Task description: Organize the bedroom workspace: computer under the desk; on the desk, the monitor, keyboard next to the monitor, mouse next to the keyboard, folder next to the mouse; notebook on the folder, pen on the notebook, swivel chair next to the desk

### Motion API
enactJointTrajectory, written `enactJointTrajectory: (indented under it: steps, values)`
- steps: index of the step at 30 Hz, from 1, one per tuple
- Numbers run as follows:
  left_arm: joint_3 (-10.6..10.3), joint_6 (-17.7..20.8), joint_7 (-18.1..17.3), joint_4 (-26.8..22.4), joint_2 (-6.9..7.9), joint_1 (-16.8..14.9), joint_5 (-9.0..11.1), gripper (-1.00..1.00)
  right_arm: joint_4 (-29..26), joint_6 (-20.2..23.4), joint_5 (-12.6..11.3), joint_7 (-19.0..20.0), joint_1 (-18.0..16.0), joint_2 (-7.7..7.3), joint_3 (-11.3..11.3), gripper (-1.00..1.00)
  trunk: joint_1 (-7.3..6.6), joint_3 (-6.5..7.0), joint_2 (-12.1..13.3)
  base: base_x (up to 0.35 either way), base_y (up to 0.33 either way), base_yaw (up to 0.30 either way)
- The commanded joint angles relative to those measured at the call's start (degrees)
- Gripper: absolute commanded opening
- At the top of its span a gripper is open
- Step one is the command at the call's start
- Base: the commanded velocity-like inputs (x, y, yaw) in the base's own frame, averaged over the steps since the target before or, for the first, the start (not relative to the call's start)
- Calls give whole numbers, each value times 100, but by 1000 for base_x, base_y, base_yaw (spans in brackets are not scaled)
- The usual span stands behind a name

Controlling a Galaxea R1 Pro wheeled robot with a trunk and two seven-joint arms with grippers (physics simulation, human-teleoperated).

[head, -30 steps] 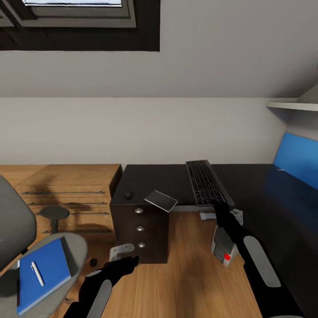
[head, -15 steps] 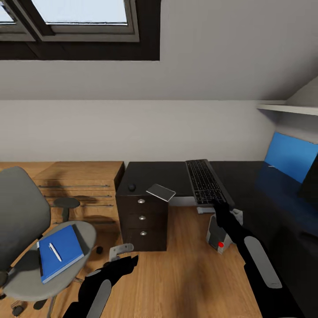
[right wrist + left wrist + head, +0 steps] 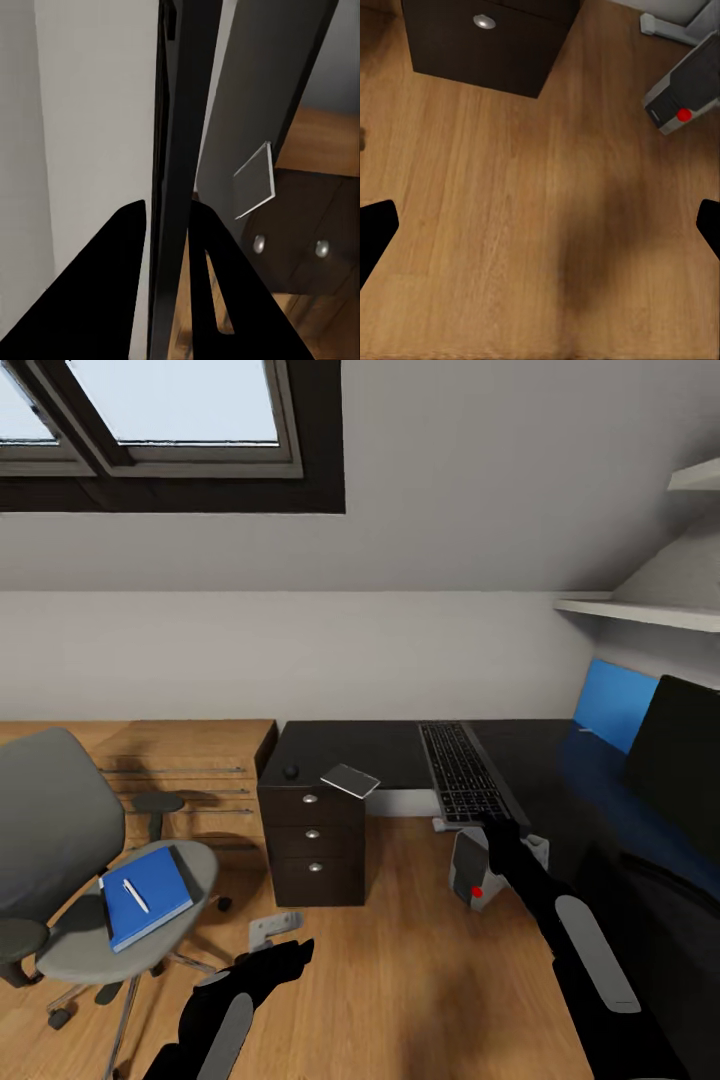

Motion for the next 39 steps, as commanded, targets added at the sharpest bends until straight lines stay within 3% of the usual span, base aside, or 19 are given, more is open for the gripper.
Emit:
enactJointTrajectory:
  steps: [1, 35, 39]
  values:
    - [-5, 16, 53, -8, 0, -4, 60, 100, -9, 20, -61, -26, -4, 0, -7, -100, -26, 12, 37, -295, -225, 0]
    - [-6, 9, 46, -21, 0, -4, 60, 100, 434, 13, -85, -10, -4, 31, -22, -100, -772, 622, 1401, -317, -187, 0]
    - [12, 12, 41, -27, 7, -4, 65, 100, 440, 19, -79, 1, -4, 112, 1, -100, -772, 622, 1401, -312, -152, 0]
